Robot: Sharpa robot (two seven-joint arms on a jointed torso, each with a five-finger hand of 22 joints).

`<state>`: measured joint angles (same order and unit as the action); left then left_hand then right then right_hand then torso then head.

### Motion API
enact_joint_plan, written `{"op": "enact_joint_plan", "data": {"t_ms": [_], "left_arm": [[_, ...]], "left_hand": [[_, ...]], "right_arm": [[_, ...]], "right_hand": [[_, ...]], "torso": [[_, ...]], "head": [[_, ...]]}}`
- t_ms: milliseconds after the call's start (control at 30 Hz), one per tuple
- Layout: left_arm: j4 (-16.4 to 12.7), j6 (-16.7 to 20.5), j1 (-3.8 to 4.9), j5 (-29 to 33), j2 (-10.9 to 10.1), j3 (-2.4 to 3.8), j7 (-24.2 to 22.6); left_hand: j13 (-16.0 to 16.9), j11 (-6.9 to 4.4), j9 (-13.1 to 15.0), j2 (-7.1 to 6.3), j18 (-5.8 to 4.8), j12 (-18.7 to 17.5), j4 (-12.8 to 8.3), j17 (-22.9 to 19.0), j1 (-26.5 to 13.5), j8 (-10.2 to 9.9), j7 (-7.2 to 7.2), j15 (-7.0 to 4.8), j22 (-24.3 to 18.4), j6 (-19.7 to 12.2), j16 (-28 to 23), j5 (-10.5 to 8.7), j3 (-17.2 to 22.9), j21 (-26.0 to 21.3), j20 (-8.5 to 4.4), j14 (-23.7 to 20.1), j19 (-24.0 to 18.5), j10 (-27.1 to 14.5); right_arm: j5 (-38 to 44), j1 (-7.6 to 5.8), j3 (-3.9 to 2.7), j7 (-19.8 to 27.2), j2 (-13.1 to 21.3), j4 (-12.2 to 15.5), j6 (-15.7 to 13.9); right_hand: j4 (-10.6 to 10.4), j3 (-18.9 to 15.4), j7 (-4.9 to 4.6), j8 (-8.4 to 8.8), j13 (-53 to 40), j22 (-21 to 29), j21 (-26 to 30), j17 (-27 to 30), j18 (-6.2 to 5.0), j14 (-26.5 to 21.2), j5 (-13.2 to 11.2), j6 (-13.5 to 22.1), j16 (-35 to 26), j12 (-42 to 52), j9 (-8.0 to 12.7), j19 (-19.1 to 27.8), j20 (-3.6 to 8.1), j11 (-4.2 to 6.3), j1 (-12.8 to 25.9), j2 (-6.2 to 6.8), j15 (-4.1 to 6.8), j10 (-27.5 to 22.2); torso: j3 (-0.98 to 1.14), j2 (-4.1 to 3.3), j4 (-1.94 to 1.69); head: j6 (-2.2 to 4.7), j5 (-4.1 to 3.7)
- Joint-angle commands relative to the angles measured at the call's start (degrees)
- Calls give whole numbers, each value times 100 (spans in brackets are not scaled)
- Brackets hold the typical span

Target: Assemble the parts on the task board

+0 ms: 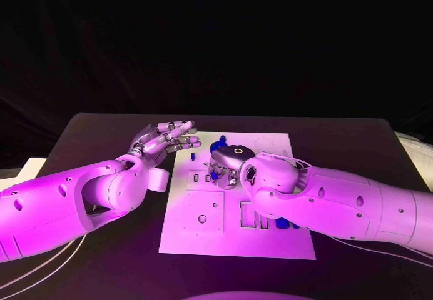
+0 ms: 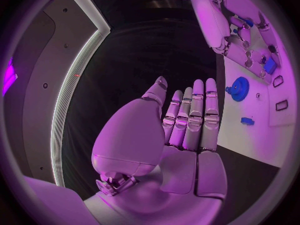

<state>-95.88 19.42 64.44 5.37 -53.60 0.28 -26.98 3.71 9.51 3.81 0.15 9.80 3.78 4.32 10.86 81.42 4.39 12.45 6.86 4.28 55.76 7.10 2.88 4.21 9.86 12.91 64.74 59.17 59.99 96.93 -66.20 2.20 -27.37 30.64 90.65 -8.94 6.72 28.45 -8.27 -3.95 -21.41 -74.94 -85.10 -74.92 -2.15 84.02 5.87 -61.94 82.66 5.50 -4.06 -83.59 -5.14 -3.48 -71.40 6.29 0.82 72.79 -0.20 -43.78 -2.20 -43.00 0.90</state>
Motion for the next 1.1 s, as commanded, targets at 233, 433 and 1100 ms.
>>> {"op": "enact_joint_plan", "data": {"t_ms": [233, 433, 1100], "left_arm": [[-8, -92, 4, 8, 2, 4, -27], [-1, -92, 4, 9, 0, 4, -24], [1, -94, 4, 11, -5, 4, -16]], "left_hand": [[-2, 6, -7, 56, 64, -15, -48, 7, 5, -33, 1, -16, -6, 15, -14, 32, -2, -11, -6, 35, 40, 2], [-2, 6, -7, 56, 64, -15, -48, 7, 5, -33, 1, -16, -6, 15, -14, 32, -2, -11, -6, 35, 40, 2], [-2, 6, -7, 56, 64, -15, -48, 7, 5, -33, 1, -16, -6, 15, -14, 32, -2, -11, -6, 35, 40, 2]], "right_arm": [[61, 26, 25, -44, 39, -30, 100], [11, 35, 25, 147, 113, 12, -297], [-375, 51, 26, 468, 196, -57, -264]], "right_hand": [[-30, -2, 7, 19, 51, -298, 32, 5, -51, 318, 23, -13, -31, -58, 8, -4, 5, 8, 34, 53, 18, 51], [-7, 56, 11, 17, 101, -286, 39, 28, -53, 315, 131, -29, -45, -89, 9, 1, 10, 12, -24, 36, 24, 59], [-8, 133, -30, 30, 380, -254, 60, 74, -58, 309, 36, -47, -71, -206, 14, 15, -24, -53, -25, 46, -25, -121]], "torso": [[7, -3, -3], [6, 1, 3], [4, -2, -3]], "head": [[-20, -1], [-19, -3], [-36, -27]]}}
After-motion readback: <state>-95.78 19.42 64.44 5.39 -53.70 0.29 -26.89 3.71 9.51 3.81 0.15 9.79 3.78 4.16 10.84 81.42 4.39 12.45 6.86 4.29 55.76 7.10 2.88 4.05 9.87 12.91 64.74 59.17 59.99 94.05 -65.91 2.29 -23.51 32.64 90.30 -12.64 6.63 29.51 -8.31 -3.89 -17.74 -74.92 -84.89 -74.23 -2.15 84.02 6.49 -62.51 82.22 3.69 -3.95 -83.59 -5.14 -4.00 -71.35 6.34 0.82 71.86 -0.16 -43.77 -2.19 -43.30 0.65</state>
